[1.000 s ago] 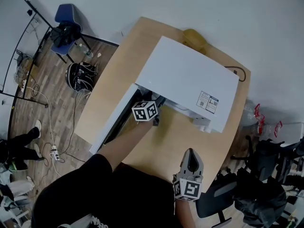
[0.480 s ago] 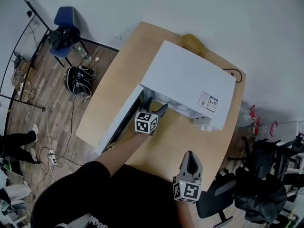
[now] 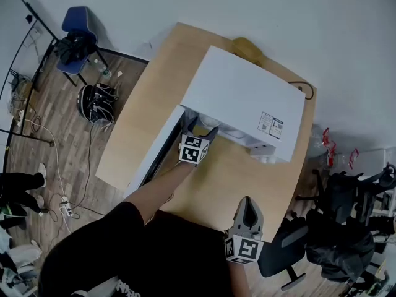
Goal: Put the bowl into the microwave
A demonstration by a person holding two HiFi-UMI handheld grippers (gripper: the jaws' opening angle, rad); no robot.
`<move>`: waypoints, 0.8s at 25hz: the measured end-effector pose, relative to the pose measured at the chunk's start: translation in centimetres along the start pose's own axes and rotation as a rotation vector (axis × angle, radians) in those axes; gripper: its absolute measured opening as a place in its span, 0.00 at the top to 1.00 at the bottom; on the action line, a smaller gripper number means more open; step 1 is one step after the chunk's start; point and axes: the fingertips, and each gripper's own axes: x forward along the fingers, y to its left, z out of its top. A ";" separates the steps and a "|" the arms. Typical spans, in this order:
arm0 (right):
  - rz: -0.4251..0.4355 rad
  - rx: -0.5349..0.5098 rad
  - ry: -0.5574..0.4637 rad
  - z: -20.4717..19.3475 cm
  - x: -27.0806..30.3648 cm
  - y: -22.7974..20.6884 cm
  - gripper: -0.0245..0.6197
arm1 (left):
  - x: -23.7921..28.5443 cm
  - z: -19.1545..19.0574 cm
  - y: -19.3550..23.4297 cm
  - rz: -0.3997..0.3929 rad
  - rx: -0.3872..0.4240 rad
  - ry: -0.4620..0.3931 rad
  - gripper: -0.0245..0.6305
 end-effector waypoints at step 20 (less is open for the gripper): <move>-0.017 0.041 0.037 -1.0 1.0 -1.4 0.87 | 3.6 0.3 -1.7 -0.006 0.097 0.036 0.42</move>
